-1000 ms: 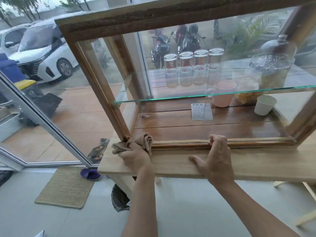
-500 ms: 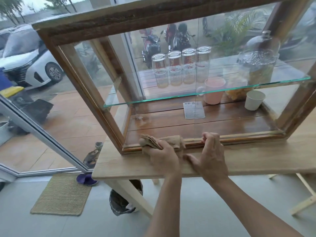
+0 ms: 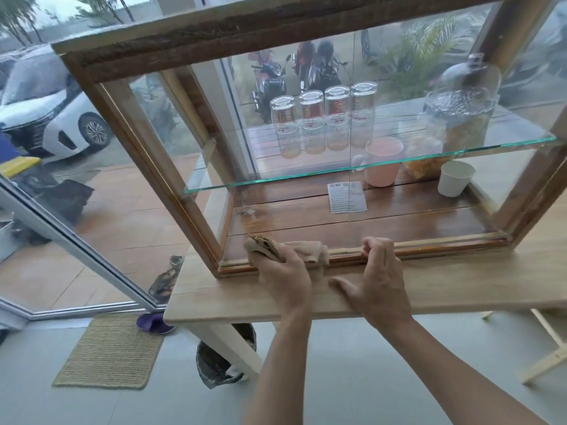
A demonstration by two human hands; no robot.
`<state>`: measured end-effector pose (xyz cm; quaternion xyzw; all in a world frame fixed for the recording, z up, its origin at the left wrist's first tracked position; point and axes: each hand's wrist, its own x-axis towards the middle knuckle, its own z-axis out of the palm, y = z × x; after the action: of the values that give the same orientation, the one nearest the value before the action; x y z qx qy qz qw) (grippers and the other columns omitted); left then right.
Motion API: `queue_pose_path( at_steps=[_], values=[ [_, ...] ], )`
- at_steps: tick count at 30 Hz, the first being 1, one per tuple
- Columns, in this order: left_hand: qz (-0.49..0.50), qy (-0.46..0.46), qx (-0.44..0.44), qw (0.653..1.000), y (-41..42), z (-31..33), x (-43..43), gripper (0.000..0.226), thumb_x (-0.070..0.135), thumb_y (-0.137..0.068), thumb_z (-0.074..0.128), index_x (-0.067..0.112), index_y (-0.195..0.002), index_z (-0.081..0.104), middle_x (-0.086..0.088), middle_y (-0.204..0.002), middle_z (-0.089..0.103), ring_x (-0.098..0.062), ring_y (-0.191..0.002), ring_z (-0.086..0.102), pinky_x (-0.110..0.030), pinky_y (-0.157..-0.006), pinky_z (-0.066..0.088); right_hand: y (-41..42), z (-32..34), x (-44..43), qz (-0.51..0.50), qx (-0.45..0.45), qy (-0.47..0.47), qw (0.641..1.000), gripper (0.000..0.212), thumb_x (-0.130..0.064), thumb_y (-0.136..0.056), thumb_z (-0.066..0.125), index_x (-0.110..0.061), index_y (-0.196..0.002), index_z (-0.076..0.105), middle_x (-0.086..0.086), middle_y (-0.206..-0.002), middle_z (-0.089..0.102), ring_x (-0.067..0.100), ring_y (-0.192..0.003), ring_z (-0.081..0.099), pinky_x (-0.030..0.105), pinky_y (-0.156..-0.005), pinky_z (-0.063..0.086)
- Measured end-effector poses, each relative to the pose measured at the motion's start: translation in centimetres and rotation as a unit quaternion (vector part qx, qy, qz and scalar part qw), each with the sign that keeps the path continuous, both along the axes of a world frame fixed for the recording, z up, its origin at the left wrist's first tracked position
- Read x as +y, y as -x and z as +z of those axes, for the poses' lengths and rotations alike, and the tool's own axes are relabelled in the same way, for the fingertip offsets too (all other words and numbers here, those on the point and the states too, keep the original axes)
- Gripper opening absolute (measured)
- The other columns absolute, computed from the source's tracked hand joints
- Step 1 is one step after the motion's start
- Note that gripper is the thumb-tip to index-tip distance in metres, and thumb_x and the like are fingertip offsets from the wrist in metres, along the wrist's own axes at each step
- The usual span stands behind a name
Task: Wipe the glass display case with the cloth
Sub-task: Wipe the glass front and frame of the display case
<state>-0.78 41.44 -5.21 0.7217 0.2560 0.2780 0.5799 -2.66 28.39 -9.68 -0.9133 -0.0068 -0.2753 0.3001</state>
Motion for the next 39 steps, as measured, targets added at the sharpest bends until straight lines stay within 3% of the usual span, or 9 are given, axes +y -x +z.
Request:
queue_pose_path(
  at_steps=[2, 6, 10, 15, 20, 23, 27, 32, 39],
  values=[
    [0.049, -0.006, -0.024, 0.999, -0.4, -0.2, 3.2, 0.041, 0.007, -0.101, 0.049, -0.002, -0.139, 0.037, -0.002, -0.094, 0.06, 0.0, -0.08, 0.066, 0.0, -0.063, 0.04, 0.0, 0.1, 0.0, 0.001, -0.002, -0.003, 1.0, 0.09, -0.044, -0.053, 0.09, -0.009, -0.12, 0.042, 0.003, -0.113, 0.046, 0.023, -0.101, 0.055, 0.027, -0.089, 0.036],
    [0.086, 0.025, -0.001, 0.996, -0.4, -0.3, 3.0, 0.047, 0.013, -0.1, 0.047, 0.003, -0.143, 0.031, -0.022, -0.121, 0.061, -0.037, -0.102, 0.064, -0.024, -0.077, 0.043, 0.0, 0.1, 0.2, -0.004, -0.006, -0.001, 1.0, 0.09, -0.043, -0.052, 0.09, -0.009, -0.119, 0.041, 0.003, -0.112, 0.046, 0.023, -0.1, 0.053, 0.027, -0.089, 0.037],
    [0.016, -0.035, -0.061, 0.997, -0.8, 1.7, 0.7, 0.04, 0.008, -0.099, 0.05, 0.003, -0.136, 0.038, 0.002, -0.101, 0.06, -0.02, -0.087, 0.06, -0.008, -0.07, 0.041, 0.0, 0.1, 0.0, 0.008, -0.002, 0.004, 1.0, 0.09, -0.041, -0.052, 0.091, -0.008, -0.119, 0.042, 0.004, -0.112, 0.045, 0.025, -0.1, 0.055, 0.034, -0.089, 0.043],
    [0.105, -0.023, -0.049, 0.993, -1.5, 0.2, 4.9, 0.05, 0.011, -0.1, 0.047, 0.001, -0.145, 0.028, -0.027, -0.124, 0.06, -0.041, -0.103, 0.065, -0.025, -0.075, 0.046, -0.1, 0.0, 0.1, 0.002, -0.009, 0.004, 1.0, 0.091, -0.041, -0.051, 0.092, -0.008, -0.118, 0.041, 0.004, -0.111, 0.045, 0.025, -0.098, 0.055, 0.034, -0.088, 0.043],
    [0.015, -0.083, -0.085, 0.993, -0.8, 1.1, 0.8, 0.039, 0.005, -0.098, 0.05, 0.001, -0.135, 0.039, -0.003, -0.101, 0.06, -0.033, -0.093, 0.065, -0.021, -0.071, 0.041, 0.0, 0.1, 0.0, 0.007, -0.01, 0.004, 1.0, 0.09, -0.042, -0.051, 0.092, -0.007, -0.118, 0.042, 0.002, -0.11, 0.045, 0.023, -0.098, 0.053, 0.035, -0.087, 0.043],
    [0.099, -0.106, -0.139, 0.98, -2.1, 1.4, 5.0, 0.04, -0.001, -0.098, 0.049, -0.007, -0.136, 0.039, -0.013, -0.11, 0.061, -0.022, -0.094, 0.063, -0.007, -0.073, 0.041, 0.0, 0.1, 0.0, 0.009, -0.014, 0.002, 1.0, 0.088, -0.04, -0.052, 0.092, -0.009, -0.118, 0.042, 0.001, -0.109, 0.044, 0.021, -0.098, 0.052, 0.032, -0.087, 0.042],
    [0.063, -0.041, -0.057, 0.995, -0.4, -0.4, 3.0, 0.041, 0.007, -0.1, 0.046, -0.002, -0.138, 0.033, -0.025, -0.119, 0.062, -0.04, -0.1, 0.065, -0.024, -0.073, 0.046, 0.0, 0.1, 0.0, 0.006, -0.01, 0.003, 1.0, 0.088, -0.042, -0.053, 0.091, -0.009, -0.119, 0.041, 0.002, -0.11, 0.044, 0.021, -0.099, 0.052, 0.031, -0.088, 0.041],
    [0.083, -0.068, -0.114, 0.988, -1.2, 1.4, 5.0, 0.04, 0.005, -0.102, 0.046, -0.003, -0.139, 0.033, 0.001, -0.095, 0.057, -0.004, -0.08, 0.063, 0.003, -0.063, 0.041, 0.0, 0.1, -0.1, 0.009, -0.01, 0.005, 1.0, 0.088, -0.042, -0.053, 0.091, -0.008, -0.118, 0.042, 0.002, -0.11, 0.044, 0.022, -0.099, 0.052, 0.034, -0.087, 0.045],
    [0.004, -0.06, -0.052, 0.997, 0.1, 0.0, 0.9, 0.041, 0.012, -0.1, 0.046, 0.004, -0.138, 0.032, -0.016, -0.109, 0.063, -0.038, -0.091, 0.066, -0.034, -0.073, 0.051, 0.0, 0.1, 0.1, -0.002, -0.011, 0.004, 1.0, 0.089, -0.043, -0.053, 0.091, -0.008, -0.118, 0.041, 0.003, -0.11, 0.044, 0.022, -0.099, 0.051, 0.033, -0.087, 0.043]
  ],
)
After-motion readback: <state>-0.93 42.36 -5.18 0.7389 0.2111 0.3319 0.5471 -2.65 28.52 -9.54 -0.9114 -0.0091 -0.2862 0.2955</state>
